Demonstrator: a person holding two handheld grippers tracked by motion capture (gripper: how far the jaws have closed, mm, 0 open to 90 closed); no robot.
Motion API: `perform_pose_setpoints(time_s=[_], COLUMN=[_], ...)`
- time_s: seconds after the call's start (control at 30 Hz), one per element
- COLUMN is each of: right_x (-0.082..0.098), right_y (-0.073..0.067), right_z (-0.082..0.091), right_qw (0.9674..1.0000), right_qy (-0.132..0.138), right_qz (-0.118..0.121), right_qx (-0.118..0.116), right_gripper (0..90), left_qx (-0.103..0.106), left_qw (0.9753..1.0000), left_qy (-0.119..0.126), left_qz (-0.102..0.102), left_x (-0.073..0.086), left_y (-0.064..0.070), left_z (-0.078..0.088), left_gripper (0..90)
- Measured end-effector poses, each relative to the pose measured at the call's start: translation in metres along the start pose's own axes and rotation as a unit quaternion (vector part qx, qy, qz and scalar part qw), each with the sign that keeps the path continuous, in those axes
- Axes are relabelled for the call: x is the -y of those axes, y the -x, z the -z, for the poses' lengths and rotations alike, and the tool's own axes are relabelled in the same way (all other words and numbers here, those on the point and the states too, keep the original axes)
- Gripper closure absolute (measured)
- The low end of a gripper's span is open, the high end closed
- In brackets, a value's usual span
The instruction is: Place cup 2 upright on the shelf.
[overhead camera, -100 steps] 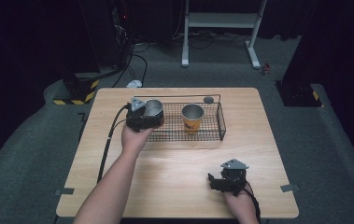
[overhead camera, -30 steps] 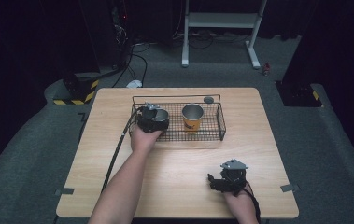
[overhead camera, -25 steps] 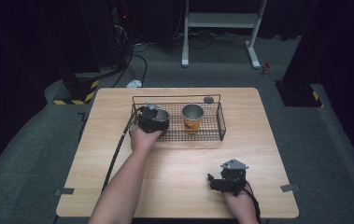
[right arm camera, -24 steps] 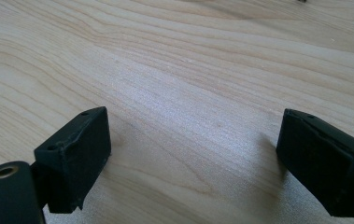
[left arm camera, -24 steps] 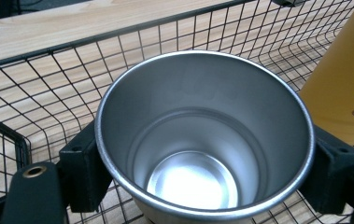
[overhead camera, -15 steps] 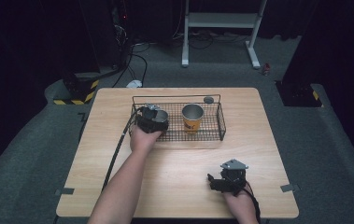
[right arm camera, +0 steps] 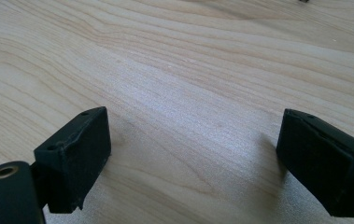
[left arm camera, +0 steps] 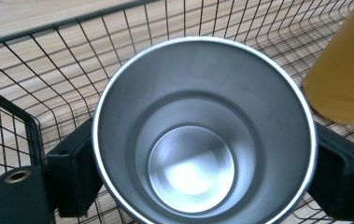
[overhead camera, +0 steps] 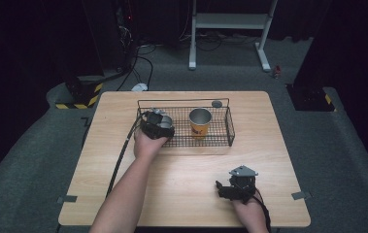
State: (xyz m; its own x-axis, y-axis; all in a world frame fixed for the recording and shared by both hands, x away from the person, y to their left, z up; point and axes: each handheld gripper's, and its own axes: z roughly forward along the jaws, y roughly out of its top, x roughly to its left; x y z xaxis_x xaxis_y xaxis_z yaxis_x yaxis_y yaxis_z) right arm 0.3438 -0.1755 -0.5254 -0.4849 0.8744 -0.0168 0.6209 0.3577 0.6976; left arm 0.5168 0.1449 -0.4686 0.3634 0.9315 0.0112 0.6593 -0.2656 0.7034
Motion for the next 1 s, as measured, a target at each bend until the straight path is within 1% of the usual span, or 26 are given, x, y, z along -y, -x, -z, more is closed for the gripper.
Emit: perform_pose_setpoints(time_s=[0.07,0.17,0.23,0.3,0.37,0.5,0.53,0.67,0.73,0.87,1.0], right_x=[0.0,0.0,0.0,0.0,0.0,0.0,0.0,0.0,0.0,0.0,0.0], right_y=[0.0,0.0,0.0,0.0,0.0,0.0,0.0,0.0,0.0,0.0,0.0], right_z=[0.0,0.0,0.0,0.0,0.0,0.0,0.0,0.0,0.0,0.0,0.0], right_qw=[1.0,1.0,1.0,1.0,1.0,1.0,1.0,1.0,1.0,1.0,1.0], right_qy=[0.001,0.001,0.001,0.0,0.0,0.0,0.001,0.001,0.001,0.001,0.0], right_qz=[0.001,0.001,0.001,0.0,0.001,0.001,0.0,0.0,0.0,0.0,-0.001], right_qx=[0.0,0.0,0.0,0.0,0.0,0.0,0.0,0.0,0.0,0.0,0.0], right_gripper=[9.8,9.8,9.8,9.8,9.8,9.8,9.8,9.8,9.8,9.8,9.8], left_qx=[-0.007,-0.01,-0.006,-0.002,-0.001,0.002,0.004,0.009,0.012,0.013,0.016], left_qw=[0.9999,0.9998,0.9996,0.9995,0.9993,0.9988,0.9987,0.9983,0.9983,0.9983,0.9982], left_qy=[0.009,0.019,0.026,0.03,0.037,0.048,0.051,0.058,0.058,0.057,0.058], left_qz=[-0.001,-0.004,-0.004,0.002,0.003,-0.003,-0.002,-0.001,-0.003,0.003,0.0], left_x=[-0.001,-0.003,-0.004,-0.005,-0.006,-0.008,-0.008,-0.007,-0.005,0.0,0.005], left_y=[0.001,0.002,0.002,0.002,0.002,0.003,0.004,0.005,0.005,0.004,0.001], left_z=[0.003,0.008,0.011,0.015,0.019,0.028,0.03,0.04,0.044,0.049,0.054], left_gripper=[7.5,4.9,3.3,1.7,0.7,0.6,0.6,0.6,0.6,0.6,0.6])
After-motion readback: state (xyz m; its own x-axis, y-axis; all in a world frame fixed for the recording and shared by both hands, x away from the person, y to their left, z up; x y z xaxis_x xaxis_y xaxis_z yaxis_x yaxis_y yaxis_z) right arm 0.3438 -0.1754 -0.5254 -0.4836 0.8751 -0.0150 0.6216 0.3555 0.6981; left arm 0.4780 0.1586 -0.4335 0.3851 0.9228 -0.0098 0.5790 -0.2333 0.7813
